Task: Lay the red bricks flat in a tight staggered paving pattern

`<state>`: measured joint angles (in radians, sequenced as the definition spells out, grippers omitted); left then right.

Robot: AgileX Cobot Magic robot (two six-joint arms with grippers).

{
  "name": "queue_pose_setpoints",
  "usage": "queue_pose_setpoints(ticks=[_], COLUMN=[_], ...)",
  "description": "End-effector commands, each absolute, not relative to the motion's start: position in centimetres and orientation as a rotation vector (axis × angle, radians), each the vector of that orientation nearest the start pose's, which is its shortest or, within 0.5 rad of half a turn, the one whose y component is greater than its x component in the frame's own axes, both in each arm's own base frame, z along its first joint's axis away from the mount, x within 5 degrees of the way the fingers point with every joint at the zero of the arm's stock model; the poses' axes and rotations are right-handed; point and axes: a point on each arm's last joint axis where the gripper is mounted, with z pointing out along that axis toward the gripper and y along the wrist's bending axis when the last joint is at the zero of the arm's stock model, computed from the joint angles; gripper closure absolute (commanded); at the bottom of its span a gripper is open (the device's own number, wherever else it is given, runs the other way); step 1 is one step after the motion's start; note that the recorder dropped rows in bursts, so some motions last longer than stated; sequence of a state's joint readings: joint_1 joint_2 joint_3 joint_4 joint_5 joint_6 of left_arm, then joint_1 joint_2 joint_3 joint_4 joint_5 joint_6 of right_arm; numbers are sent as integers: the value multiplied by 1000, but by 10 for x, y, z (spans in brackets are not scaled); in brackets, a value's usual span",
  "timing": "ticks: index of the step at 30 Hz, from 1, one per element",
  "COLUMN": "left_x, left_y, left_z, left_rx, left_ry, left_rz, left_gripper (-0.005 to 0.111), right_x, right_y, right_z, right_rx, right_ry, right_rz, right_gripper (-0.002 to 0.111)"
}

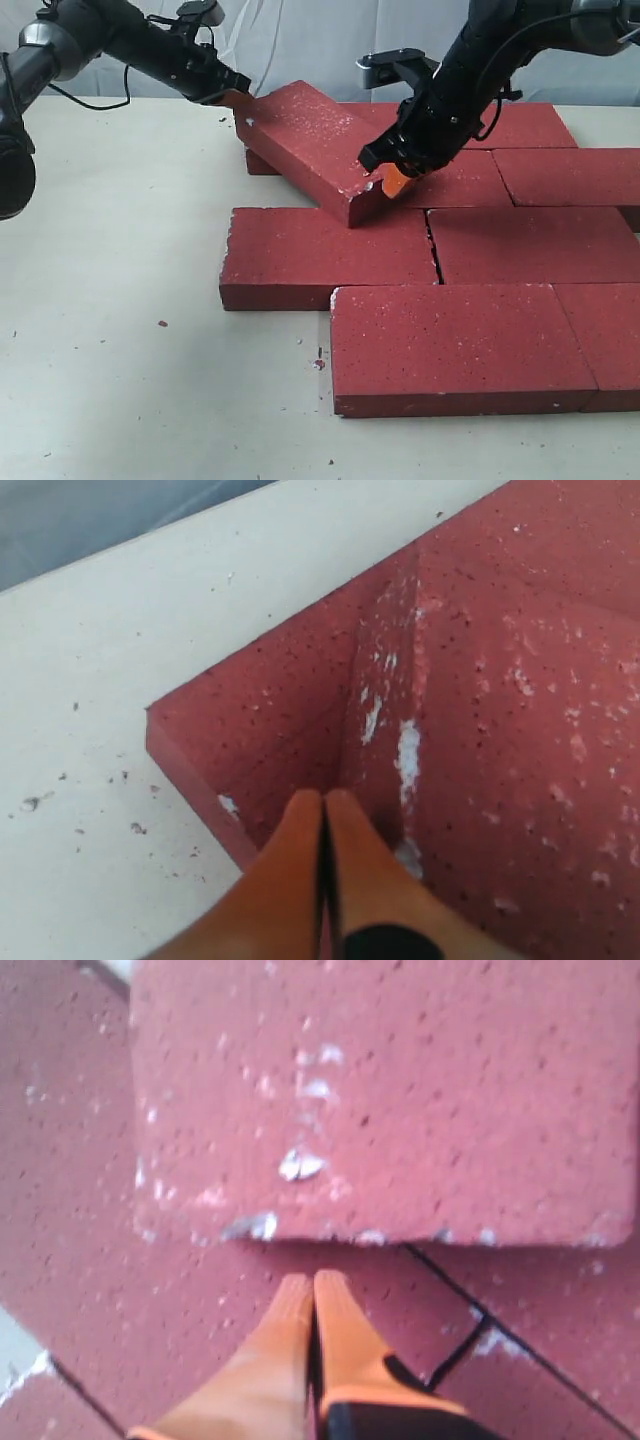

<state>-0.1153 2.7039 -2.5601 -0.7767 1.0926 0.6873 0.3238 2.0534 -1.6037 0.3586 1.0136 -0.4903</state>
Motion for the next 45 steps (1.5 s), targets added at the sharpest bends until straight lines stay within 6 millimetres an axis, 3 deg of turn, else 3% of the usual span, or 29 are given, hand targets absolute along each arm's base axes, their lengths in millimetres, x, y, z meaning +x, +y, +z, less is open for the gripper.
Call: queue_pose_setpoints(ticks=[1,6,8,10,14,17,20,24,29,32,38,45], left_x=[542,534,532,531,533,536,536,534,533,532,526,517], left_y=[-124,-109,-100,-97,-99,-112,-126,-135,-136,-132,-124,-101], left_z=[165,222,234,239,229,205,184,181,186,197,240,280], left_rx=[808,792,751,732,728,708,731,759,790,802,793,687], left_ry=[2354,2367,2420,2437,2447,2460,2486,2490,2468,2454,2396,2399], left_rz=[-818,-654,-520,-469,-506,-652,-669,-674,-675,-632,-561,-468], left_gripper=[107,107,107,107,107,107,107,107,107,107,107,107], right_x=[407,414,414,411,404,395,397,402,405,409,414,418], right_y=[164,171,171,161,133,132,139,152,155,156,162,178], right_z=[206,239,252,259,254,231,214,189,192,204,237,263], right_rx=[-847,-864,-892,-967,-868,-884,-843,-857,-842,-844,-825,-858], right_ry=[2633,2572,2562,2587,2812,2876,2844,2847,2805,2776,2690,2583], right_rz=[441,489,488,376,197,224,308,418,445,446,508,505], right_gripper=[109,109,109,109,109,109,109,109,109,109,109,109])
